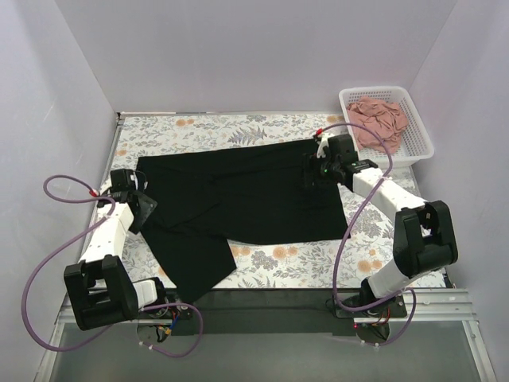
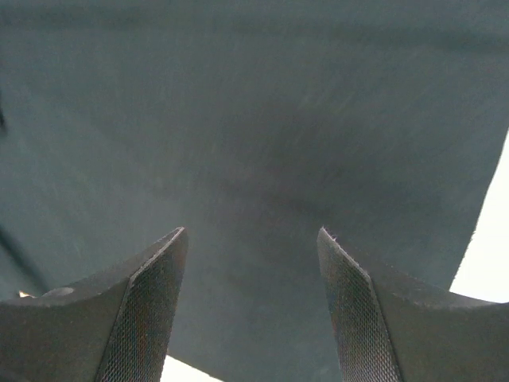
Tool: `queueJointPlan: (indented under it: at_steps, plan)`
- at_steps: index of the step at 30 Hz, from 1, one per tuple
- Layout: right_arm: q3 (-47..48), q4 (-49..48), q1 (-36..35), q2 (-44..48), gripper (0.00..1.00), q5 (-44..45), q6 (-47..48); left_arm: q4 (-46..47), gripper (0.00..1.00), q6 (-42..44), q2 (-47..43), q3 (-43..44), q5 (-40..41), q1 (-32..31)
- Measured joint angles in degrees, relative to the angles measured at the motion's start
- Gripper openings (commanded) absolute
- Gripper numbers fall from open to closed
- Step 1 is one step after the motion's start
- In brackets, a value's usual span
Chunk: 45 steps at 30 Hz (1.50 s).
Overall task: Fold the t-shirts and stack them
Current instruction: Fold the tshirt
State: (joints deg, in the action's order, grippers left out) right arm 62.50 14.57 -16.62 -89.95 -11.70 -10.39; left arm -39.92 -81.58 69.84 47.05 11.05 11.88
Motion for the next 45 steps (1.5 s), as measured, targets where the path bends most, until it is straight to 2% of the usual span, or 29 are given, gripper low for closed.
queueJointPlan:
  at_steps: [2,3,7,18,26,30,36,39,45]
  plan:
    - [-2.8,0.4,-3.0,1.2,0.73,1.3,0.0,-1.6,0.46,-1.0,0.0,-2.9,0.1,0.0]
    - [-4.0,0.6,-4.1,1.7,0.73,1.6,0.0,-2.0,0.44,-1.4,0.0,-3.7,0.1,0.0]
    - [-7.5,1.1,-7.9,3.6,0.73,2.0,0.1,-3.6,0.42,-2.6,0.7,-5.6,0.1,0.0]
    - [-8.0,0.1,-8.0,5.6,0.72,2.3,0.0,-6.5,0.33,-5.6,5.6,-5.6,1.3,0.0]
    - [-8.8,-1.2,-7.9,4.1,0.72,2.8,-0.2,-8.0,0.34,-5.8,8.3,-3.8,3.4,0.0]
    - [-8.8,-1.4,-7.9,2.5,0.72,4.0,-0.1,-8.4,0.39,-4.5,7.9,2.1,3.5,0.0]
    - [-7.8,-1.4,-7.8,-1.1,0.71,5.4,0.2,-3.4,0.43,-1.8,9.6,10.3,2.2,-1.0]
    - [-6.5,-1.5,-7.5,-3.5,0.71,6.3,0.2,-0.7,0.43,-1.1,14.3,12.9,1.0,-3.3]
    - [-4.2,-1.5,-5.7,-7.6,0.71,8.5,0.2,3.1,0.42,-0.3,29.6,20.1,-1.0,-11.5]
